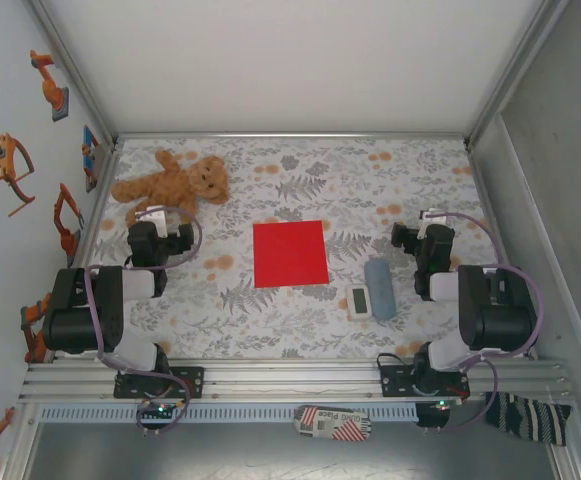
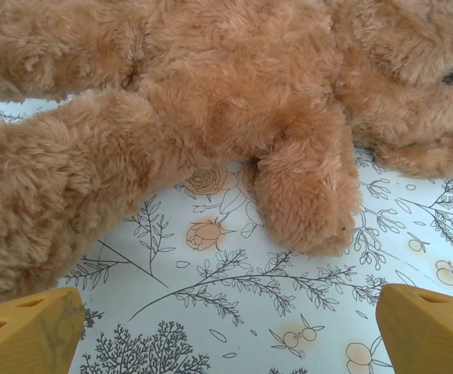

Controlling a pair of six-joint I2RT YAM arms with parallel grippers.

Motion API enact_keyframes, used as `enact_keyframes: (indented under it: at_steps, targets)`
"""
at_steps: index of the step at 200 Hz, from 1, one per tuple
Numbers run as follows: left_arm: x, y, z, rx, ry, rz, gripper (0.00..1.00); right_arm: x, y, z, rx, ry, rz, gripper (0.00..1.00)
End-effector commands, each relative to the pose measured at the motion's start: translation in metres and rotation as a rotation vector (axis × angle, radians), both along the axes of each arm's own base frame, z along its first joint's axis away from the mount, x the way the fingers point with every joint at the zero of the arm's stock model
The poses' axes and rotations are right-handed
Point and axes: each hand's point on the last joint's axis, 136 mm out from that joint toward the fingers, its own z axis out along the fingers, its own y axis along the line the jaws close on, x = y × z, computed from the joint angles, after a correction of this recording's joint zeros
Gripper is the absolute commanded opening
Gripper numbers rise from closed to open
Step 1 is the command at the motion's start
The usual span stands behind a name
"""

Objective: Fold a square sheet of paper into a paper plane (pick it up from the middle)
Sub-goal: First fold in half a square sheet of paper at the center of the table.

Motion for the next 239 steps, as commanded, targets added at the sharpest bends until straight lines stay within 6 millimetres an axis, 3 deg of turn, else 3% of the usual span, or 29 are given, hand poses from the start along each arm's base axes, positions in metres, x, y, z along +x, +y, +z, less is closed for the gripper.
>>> enact_keyframes:
  at_steps: [1, 165, 196, 239]
  targets:
    - [0.01, 0.003, 0.013, 0.013, -0.046, 0.002, 0.96, 0.011, -0.006, 0.016, -0.027, -0.054, -0.019, 0.99]
    - [0.009, 0.004, 0.014, 0.015, -0.053, 0.008, 0.96, 0.01, -0.006, 0.015, -0.028, -0.054, -0.022, 0.99]
    - [0.004, 0.014, 0.03, 0.03, -0.048, 0.082, 0.96, 0.001, -0.009, 0.042, -0.032, -0.101, -0.047, 0.99]
    - [-0.011, 0.023, 0.075, -0.056, 0.019, 0.194, 0.96, -0.006, -0.022, 0.1, 0.046, -0.083, -0.158, 0.99]
